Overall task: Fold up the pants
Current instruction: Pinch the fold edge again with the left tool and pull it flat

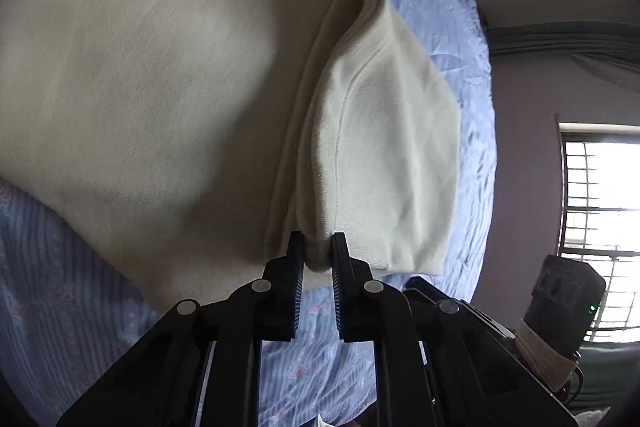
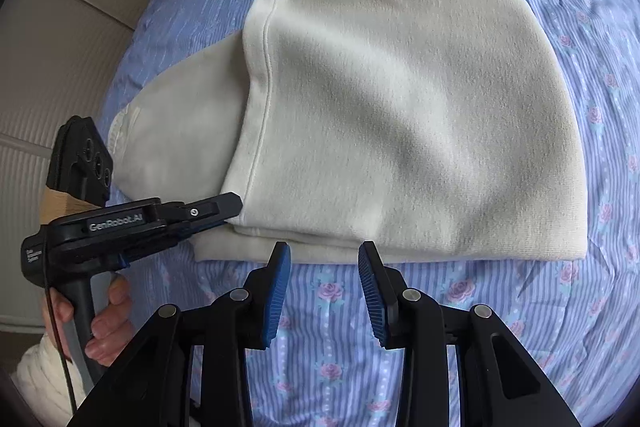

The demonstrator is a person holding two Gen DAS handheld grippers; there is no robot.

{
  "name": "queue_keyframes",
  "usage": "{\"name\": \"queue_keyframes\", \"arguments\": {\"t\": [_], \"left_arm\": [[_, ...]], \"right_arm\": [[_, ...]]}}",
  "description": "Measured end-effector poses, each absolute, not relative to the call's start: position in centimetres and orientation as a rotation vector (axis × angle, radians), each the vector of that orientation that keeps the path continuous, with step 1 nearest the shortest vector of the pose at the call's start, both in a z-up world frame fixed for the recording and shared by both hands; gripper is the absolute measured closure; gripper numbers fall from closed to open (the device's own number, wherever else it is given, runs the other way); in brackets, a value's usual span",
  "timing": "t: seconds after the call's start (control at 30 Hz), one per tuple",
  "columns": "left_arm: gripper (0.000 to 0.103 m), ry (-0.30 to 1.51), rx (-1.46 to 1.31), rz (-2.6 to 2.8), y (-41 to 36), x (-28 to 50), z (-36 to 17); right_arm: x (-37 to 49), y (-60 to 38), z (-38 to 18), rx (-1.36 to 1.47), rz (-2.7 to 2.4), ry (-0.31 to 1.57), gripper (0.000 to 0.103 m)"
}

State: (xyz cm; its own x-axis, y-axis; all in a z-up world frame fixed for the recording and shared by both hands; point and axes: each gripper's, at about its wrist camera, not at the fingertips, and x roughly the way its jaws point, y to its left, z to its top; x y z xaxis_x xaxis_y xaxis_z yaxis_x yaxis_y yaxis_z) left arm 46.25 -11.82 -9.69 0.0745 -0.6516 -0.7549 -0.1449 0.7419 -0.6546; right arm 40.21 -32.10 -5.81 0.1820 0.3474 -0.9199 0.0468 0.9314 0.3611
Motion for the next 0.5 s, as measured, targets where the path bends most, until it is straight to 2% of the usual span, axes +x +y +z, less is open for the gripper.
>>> {"name": "queue_keyframes", "arguments": {"t": [0.17, 0.23, 0.27, 0.33, 0.4, 0.5], "left_arm": [[0.088, 1.550, -0.614, -0.398, -11.8, 45.7, -11.2], [0.069, 1.574, -0.614, -0.345, -11.4, 46.3, -12.3], [0.066, 1.566, -0.624, -0.340, -11.2, 46.6, -12.3], [0.048, 1.544, -0.617, -0.347, -11.1, 47.2, -11.8], [0.043, 1.508, -0.626, -0.348, -11.1, 47.7, -11.6], [0.047, 1.519, -0.727, -0.392, -11.6, 48.4, -13.2]], "right_arm": [[39.8, -31.7, -6.1, 0.329, 0.233, 1.394, 0.066], [40.1, -31.3, -6.4, 0.325, 0.240, 1.399, 0.066], [40.1, -31.5, -6.3, 0.320, 0.240, 1.399, 0.066], [40.2, -31.4, -6.1, 0.311, 0.247, 1.395, 0.066], [40.5, -31.2, -6.1, 0.306, 0.241, 1.392, 0.066], [40.7, -31.3, -6.1, 0.314, 0.232, 1.389, 0.066]]}}
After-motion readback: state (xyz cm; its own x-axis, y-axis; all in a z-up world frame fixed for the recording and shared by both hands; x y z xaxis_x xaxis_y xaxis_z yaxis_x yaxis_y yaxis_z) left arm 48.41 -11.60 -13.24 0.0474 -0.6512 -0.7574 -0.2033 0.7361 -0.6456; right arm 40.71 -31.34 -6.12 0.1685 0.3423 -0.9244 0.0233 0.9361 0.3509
